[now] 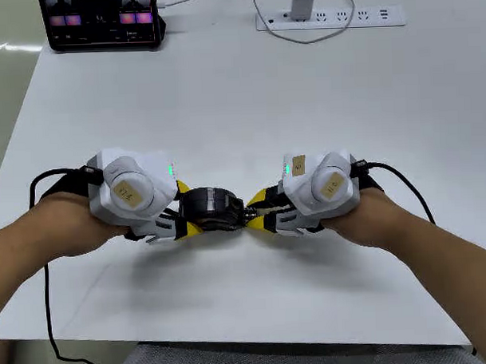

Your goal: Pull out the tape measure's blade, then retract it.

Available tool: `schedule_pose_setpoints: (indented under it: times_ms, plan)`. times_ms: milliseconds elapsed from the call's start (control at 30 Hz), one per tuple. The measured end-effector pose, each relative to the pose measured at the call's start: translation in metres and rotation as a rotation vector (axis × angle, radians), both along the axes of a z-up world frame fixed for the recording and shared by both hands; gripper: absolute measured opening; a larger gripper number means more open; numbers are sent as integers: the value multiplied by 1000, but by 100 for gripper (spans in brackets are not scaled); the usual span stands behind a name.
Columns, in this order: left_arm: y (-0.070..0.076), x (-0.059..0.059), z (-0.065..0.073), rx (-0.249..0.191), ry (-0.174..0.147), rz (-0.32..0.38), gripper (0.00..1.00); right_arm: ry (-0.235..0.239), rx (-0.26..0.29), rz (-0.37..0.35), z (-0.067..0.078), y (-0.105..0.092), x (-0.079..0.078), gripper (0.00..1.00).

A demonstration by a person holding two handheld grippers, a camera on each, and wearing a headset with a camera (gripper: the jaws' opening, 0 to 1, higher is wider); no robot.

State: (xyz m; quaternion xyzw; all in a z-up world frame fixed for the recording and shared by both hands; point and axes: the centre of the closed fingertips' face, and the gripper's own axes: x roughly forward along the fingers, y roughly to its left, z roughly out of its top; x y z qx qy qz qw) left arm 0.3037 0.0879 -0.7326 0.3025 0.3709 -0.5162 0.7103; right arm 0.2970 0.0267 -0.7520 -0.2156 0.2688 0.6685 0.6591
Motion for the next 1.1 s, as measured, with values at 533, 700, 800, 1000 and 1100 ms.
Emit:
schedule_pose_setpoints:
  times_ms: [533,700,800,1000,1100]
  plan:
    - [-1,0,1,1,4,-3,26,-3,-14,8,0,-8,1,10]
    - [0,0,1,-3,9,-4,26,-5,-18,1,1,-16,0,10]
    - [0,-1,1,-3,9,-2,26,-10,-22,-4,1,-21,0,10]
    - [0,-1,1,1,10,-3,26,-11,-27,-11,2,-28,0,10]
    - [0,-1,1,2,10,-2,26,-14,-32,-13,2,-32,0,10]
